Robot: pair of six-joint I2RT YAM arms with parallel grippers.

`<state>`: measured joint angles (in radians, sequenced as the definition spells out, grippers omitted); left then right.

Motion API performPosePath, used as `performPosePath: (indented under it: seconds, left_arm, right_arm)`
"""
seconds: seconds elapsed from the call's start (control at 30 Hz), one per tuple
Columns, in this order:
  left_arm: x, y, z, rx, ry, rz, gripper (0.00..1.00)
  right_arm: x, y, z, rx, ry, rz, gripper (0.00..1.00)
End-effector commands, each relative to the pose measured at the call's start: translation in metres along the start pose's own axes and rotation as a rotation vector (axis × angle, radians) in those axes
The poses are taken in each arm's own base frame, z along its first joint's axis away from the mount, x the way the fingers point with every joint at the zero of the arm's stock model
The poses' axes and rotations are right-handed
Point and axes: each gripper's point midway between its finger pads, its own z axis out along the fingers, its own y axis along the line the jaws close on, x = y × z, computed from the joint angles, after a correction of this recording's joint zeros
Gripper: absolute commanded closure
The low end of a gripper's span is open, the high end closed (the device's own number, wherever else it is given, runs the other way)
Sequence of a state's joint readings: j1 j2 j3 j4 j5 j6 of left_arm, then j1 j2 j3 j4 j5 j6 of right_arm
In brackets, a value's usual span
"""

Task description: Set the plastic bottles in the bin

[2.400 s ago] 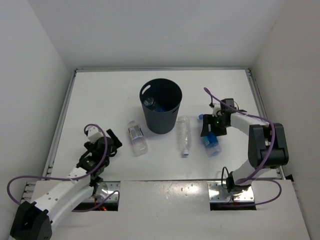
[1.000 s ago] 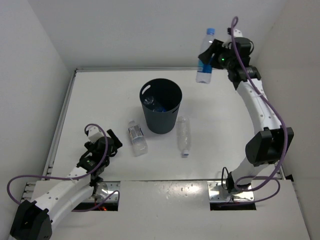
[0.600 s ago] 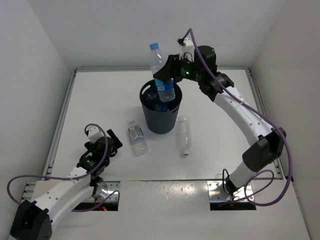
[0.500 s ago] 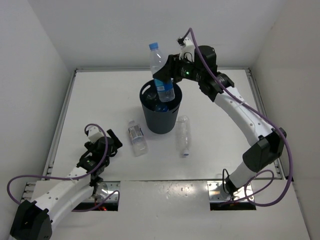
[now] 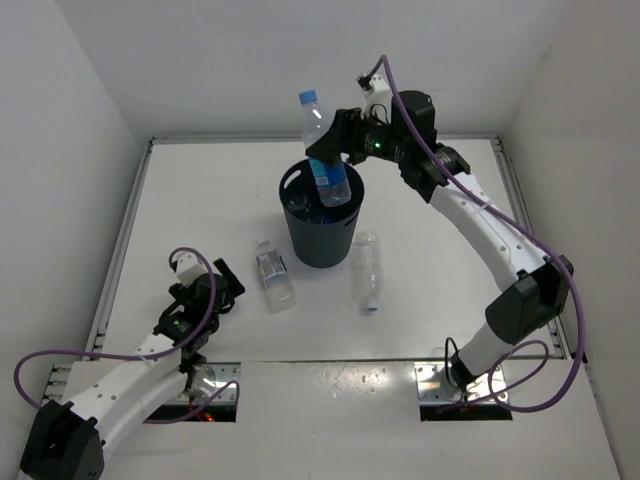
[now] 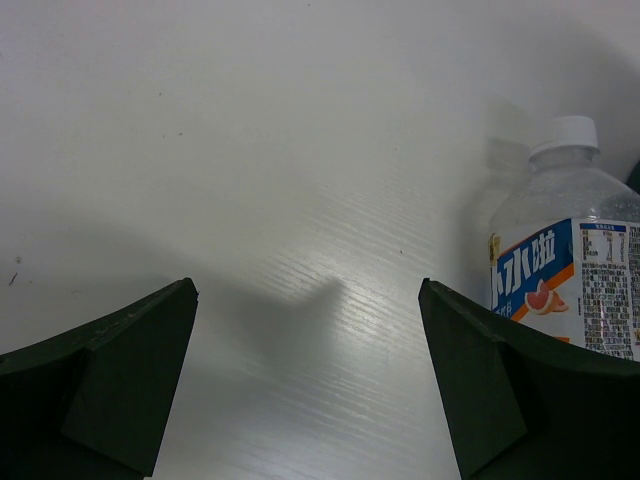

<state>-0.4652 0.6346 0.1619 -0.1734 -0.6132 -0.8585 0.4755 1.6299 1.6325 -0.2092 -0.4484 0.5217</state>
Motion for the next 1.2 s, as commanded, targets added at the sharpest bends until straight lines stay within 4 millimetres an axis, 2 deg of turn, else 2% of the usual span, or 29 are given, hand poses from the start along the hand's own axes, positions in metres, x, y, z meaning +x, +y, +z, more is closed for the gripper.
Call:
performPosePath:
  seconds: [0.0, 0.13, 0.43, 0.53, 0.57, 0.6, 0.63, 0.67, 0.7, 0.8, 0.83, 0.9, 0.93, 0.97, 1.0, 1.07, 1.1, 1.17]
  left_arm:
    - [-0.018, -0.018, -0.003, 0.049, -0.039, -0.046, 0.0]
    - [-0.018, -0.018, -0.003, 0.049, -0.039, -0.046, 0.0]
    - [-0.018, -0.018, -0.003, 0.049, -0.039, -0.046, 0.0]
    - [-0.018, -0.018, -0.003, 0.049, -0.039, -0.046, 0.0]
    - [-0.018, -0.018, -0.003, 0.049, -0.039, -0.046, 0.0]
    - [-0.018, -0.018, -0.003, 0.049, -0.039, -0.046, 0.0]
    - [-0.018, -0.018, -0.003, 0.049, -0.039, -0.046, 0.0]
    - [-0.018, -0.018, -0.003, 0.049, -0.039, -0.046, 0.0]
    - [-0.018, -0.018, -0.003, 0.049, -0.039, -0.046, 0.0]
    - [-0.018, -0.018, -0.003, 0.049, -0.039, -0.046, 0.0]
    - [-0.018, -0.018, -0.003, 0.049, -0.039, -0.046, 0.0]
    - [-0.018, -0.018, -0.003, 0.049, -0.039, -0.046, 0.0]
    - [-0.018, -0.018, -0.003, 0.049, -0.039, -0.046, 0.0]
    - [-0.018, -0.018, -0.003, 0.049, -0.039, -0.046, 0.0]
    - [-0.018, -0.018, -0.003, 0.049, -0.039, -0.046, 0.0]
    - [-0.016, -0.017, -0.003, 0.043, -0.034, -0.04, 0.0]
    - [-0.016, -0.017, -0.003, 0.043, -0.034, -0.04, 0.0]
    - [-0.016, -0.017, -0.003, 0.043, -0.034, -0.04, 0.0]
  right_arm:
    - [-0.015, 0.01, -0.005, -0.035, -0.053, -0.039, 0.21]
    - [-0.018, 0.004, -0.006, -0.017, -0.061, -0.036, 0.17]
    - [-0.021, -0.001, -0.008, -0.001, -0.069, -0.035, 0.16]
    - [-0.046, -0.017, -0.016, 0.049, -0.128, -0.044, 0.14]
    - [-0.056, -0.037, -0.021, 0.095, -0.151, -0.038, 0.14]
    - [-0.063, -0.048, -0.024, 0.122, -0.168, -0.023, 0.14]
    - [-0.078, -0.054, -0.032, 0.144, -0.203, -0.032, 0.14]
    - [-0.08, -0.073, -0.032, 0.184, -0.211, -0.007, 0.14]
    - [-0.086, -0.1, -0.045, 0.271, -0.233, 0.012, 0.14]
    - [-0.081, -0.156, -0.069, 0.438, -0.241, 0.109, 0.14]
    - [-0.059, -0.173, -0.072, 0.474, -0.198, 0.161, 0.14]
    - [-0.035, -0.191, -0.081, 0.521, -0.156, 0.204, 0.14]
    - [-0.006, -0.204, -0.086, 0.538, -0.101, 0.249, 0.14]
    - [0.011, -0.205, -0.088, 0.53, -0.06, 0.278, 0.14]
    - [0.045, -0.213, -0.091, 0.543, -0.001, 0.325, 0.14]
    - [0.07, -0.213, -0.098, 0.541, 0.039, 0.36, 0.14]
    - [0.099, -0.216, -0.102, 0.558, 0.088, 0.396, 0.14]
    - [0.121, -0.215, -0.107, 0.569, 0.121, 0.42, 0.14]
